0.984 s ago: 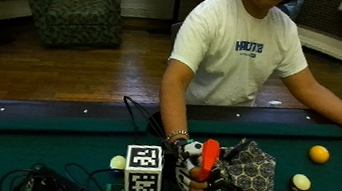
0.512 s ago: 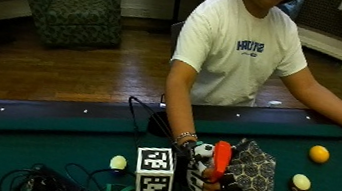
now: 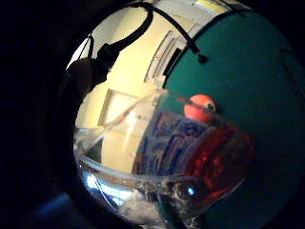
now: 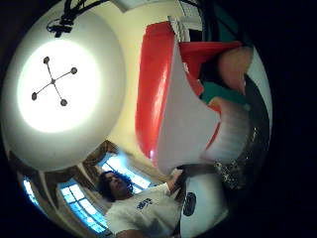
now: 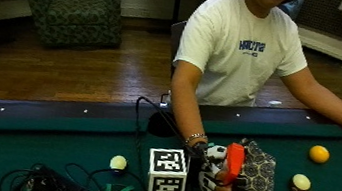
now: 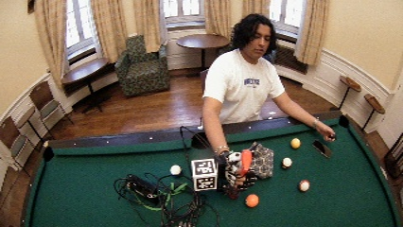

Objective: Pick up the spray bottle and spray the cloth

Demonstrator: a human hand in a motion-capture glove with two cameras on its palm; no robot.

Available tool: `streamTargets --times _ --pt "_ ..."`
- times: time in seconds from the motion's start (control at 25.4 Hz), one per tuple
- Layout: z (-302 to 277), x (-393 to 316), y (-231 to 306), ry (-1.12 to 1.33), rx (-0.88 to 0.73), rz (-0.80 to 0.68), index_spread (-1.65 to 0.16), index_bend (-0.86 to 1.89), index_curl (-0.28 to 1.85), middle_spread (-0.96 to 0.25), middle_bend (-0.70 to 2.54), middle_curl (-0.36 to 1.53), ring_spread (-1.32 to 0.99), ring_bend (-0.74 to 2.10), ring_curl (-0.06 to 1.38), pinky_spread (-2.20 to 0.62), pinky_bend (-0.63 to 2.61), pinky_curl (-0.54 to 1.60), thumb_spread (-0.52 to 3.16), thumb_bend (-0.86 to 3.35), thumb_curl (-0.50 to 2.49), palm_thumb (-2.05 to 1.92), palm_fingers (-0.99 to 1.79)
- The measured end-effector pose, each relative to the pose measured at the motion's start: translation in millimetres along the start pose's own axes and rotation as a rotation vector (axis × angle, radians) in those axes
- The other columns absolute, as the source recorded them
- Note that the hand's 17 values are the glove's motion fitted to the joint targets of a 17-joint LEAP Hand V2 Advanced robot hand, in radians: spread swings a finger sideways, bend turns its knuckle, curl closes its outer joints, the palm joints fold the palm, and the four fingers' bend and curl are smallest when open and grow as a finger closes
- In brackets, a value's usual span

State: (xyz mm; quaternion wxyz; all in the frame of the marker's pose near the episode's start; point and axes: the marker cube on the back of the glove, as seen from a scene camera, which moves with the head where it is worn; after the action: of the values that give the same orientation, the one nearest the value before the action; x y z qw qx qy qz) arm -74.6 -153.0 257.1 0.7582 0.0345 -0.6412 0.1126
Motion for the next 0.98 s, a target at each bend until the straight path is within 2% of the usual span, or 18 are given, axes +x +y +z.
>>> streamTargets --times 0.43,0.55,0.59,0.71,0.79,0.87,0.98 --pt "23 0 -3 0.017 0.009 0.007 -0.41 0.21 0.41 -0.26 0.11 0.34 -0.26 0.38 0.40 -0.03 0.19 0.28 0.80 -0.04 0.37 0.70 0.92" --pt "26 -1 -4 0.046 0.041 0.010 -0.41 0.13 0.38 -0.26 0.05 0.30 -0.26 0.48 0.41 -0.08 0.27 0.30 0.80 -0.04 0.36 0.70 1.02" --pt "26 -2 -4 0.062 0.062 0.009 -0.40 0.04 0.35 -0.25 0.03 0.28 -0.25 0.59 0.44 -0.15 0.40 0.34 0.80 -0.03 0.37 0.70 1.16" --pt "25 -5 -4 0.137 0.141 -0.010 -0.38 0.03 0.32 -0.25 0.16 0.31 -0.25 0.67 0.46 -0.22 0.49 0.37 0.83 0.03 0.40 0.81 1.27" --pt "24 -8 -4 0.194 0.181 -0.038 -0.36 0.08 0.32 -0.23 0.36 0.38 -0.24 0.62 0.46 -0.24 0.48 0.38 0.74 0.03 0.44 0.86 1.35" --pt "24 -11 -3 0.226 0.179 -0.071 -0.33 0.20 0.36 -0.23 0.45 0.41 -0.24 0.60 0.47 -0.27 0.46 0.39 0.69 0.03 0.47 0.89 1.42" --pt "22 -20 -1 0.222 0.123 -0.107 -0.31 0.24 0.39 -0.22 0.51 0.45 -0.24 0.64 0.49 -0.29 0.45 0.39 0.64 0.02 0.50 0.91 1.45"
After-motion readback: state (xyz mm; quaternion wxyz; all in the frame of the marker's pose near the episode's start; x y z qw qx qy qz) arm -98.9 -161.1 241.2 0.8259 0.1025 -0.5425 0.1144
